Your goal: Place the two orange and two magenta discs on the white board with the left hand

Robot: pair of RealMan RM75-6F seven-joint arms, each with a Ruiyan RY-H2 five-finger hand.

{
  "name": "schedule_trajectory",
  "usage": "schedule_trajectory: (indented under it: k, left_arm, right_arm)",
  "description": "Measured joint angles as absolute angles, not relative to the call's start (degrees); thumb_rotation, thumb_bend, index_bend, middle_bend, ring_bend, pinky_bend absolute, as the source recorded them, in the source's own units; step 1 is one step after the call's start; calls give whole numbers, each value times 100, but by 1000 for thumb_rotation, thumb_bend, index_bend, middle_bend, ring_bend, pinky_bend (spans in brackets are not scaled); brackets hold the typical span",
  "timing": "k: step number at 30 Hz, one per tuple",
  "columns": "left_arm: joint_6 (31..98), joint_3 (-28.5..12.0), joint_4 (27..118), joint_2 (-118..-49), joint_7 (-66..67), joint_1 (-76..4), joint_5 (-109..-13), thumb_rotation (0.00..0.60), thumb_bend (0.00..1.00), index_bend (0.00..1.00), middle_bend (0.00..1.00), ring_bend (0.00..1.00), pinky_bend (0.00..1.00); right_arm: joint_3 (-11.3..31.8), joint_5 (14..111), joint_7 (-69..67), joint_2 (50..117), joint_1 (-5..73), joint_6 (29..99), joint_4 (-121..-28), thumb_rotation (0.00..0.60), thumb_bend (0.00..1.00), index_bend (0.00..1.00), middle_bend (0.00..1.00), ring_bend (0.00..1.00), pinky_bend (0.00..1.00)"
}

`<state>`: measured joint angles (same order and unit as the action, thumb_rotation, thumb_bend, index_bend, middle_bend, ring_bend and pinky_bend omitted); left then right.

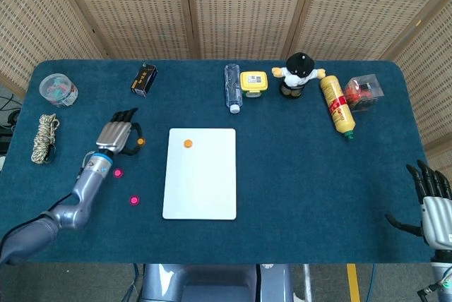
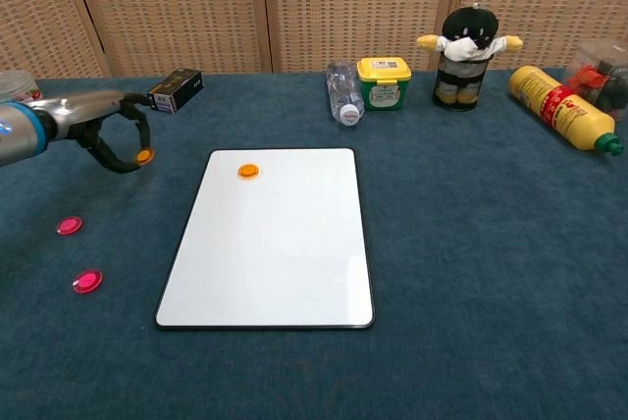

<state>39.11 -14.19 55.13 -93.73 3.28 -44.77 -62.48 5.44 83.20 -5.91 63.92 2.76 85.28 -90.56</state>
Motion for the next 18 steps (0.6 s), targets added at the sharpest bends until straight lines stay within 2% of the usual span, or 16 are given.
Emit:
schedule_trajectory:
  k: [9,18]
  left_arm:
    - [3554,-1787,5743,-9688,698,-5365,-5940,600,323,578,0,0,0]
    - [3168,-1974,4892,-10640,1228,-6297,-5341,600,320,569,0,0,0]
  right_arm:
    - [545,8316,-664,6384,275,8519,-9050,600,2,0,0,0,0]
    - [553,8274,-783,6354,276,8474,-9066,600,2,0,0,0,0]
